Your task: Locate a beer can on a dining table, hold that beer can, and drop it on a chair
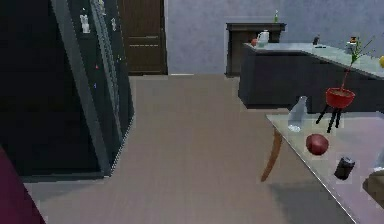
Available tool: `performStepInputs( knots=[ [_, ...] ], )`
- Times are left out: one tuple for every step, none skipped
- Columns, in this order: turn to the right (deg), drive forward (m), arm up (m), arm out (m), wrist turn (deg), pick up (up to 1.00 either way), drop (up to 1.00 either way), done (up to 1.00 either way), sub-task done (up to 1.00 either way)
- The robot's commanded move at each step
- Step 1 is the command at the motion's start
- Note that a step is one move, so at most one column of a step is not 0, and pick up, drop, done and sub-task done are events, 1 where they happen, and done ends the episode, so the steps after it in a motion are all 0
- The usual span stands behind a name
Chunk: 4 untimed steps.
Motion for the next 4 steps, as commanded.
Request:
performStepInputs(
  knots=[
    [45.0, 0.00, 0.00, 0.00, 0.0, 0.00, 0.00, 0.00, 0.00],
    [0.0, 0.45, 0.00, 0.00, 0.0, 0.00, 0.00, 0.00, 0.00],
    [-45.0, 0.00, 0.00, 0.00, 0.0, 0.00, 0.00, 0.00, 0.00],
    [-39.0, 0.00, 0.00, 0.00, 0.0, 0.00, 0.00, 0.00, 0.00]
  ],
)
